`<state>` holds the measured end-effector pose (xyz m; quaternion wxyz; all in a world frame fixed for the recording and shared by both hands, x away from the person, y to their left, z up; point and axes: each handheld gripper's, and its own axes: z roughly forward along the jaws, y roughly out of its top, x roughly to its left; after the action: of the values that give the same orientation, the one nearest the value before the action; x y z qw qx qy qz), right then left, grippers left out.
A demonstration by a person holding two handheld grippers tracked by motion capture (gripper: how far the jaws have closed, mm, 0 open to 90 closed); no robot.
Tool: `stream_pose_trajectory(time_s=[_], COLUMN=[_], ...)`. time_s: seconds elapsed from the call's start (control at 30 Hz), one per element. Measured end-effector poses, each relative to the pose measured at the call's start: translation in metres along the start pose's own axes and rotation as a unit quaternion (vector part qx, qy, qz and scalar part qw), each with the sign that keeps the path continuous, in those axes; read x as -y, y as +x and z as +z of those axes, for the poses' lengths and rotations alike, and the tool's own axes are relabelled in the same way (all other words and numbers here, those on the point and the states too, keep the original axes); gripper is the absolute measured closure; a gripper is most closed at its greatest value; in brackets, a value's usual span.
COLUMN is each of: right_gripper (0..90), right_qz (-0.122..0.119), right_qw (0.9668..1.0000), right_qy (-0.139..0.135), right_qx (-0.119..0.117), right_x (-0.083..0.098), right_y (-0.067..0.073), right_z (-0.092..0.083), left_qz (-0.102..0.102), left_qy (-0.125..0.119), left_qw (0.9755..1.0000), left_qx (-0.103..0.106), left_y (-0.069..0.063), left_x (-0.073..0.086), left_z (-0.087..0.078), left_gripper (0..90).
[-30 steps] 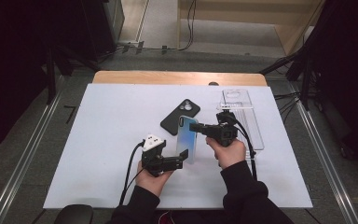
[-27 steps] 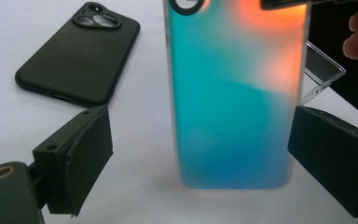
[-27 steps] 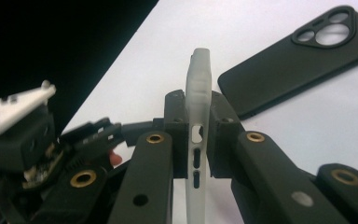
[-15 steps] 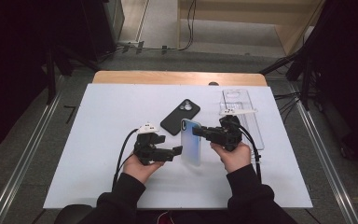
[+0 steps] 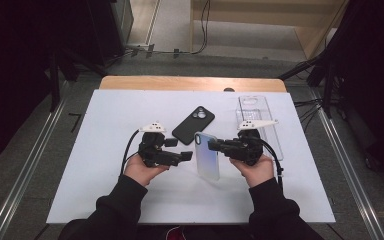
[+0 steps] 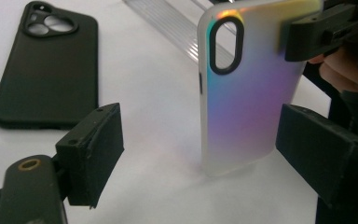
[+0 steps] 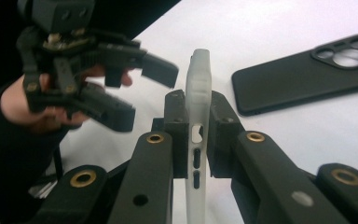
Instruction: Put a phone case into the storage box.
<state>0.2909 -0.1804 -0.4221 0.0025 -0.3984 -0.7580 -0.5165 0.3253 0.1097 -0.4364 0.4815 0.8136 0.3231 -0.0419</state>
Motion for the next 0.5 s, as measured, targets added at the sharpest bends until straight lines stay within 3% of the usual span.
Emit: stream_pose_trajectory(time_s=[0.07,0.1,0.23,0.3,0.5], right_gripper=[78.8,78.8,78.8,78.8,78.7], right_qz=[-0.009,-0.016,-0.025,-0.031,-0.050], right_qw=[0.9999,0.9997,0.9991,0.9986,0.9961], right_qy=[0.000,0.000,0.002,0.003,0.010], right_qx=[-0.009,-0.019,-0.034,-0.042,-0.072], right_x=[0.000,0.001,0.002,0.003,0.003], right_y=[0.001,0.000,0.000,-0.002,-0.006], right_z=[-0.001,-0.001,-0.001,-0.002,-0.001], left_qz=[0.000,0.009,0.021,0.029,0.046], left_qy=[-0.003,-0.002,0.001,0.002,0.014], left_qw=[0.9999,0.9997,0.9991,0.9981,0.9960], left_qx=[0.016,0.023,0.036,0.053,0.075], left_y=[0.002,0.003,0.003,0.005,0.007], left_x=[-0.002,-0.005,-0.008,-0.011,-0.015], left_z=[-0.002,-0.004,-0.006,-0.008,-0.006], left_gripper=[17.0,17.1,17.3,17.4,19.4])
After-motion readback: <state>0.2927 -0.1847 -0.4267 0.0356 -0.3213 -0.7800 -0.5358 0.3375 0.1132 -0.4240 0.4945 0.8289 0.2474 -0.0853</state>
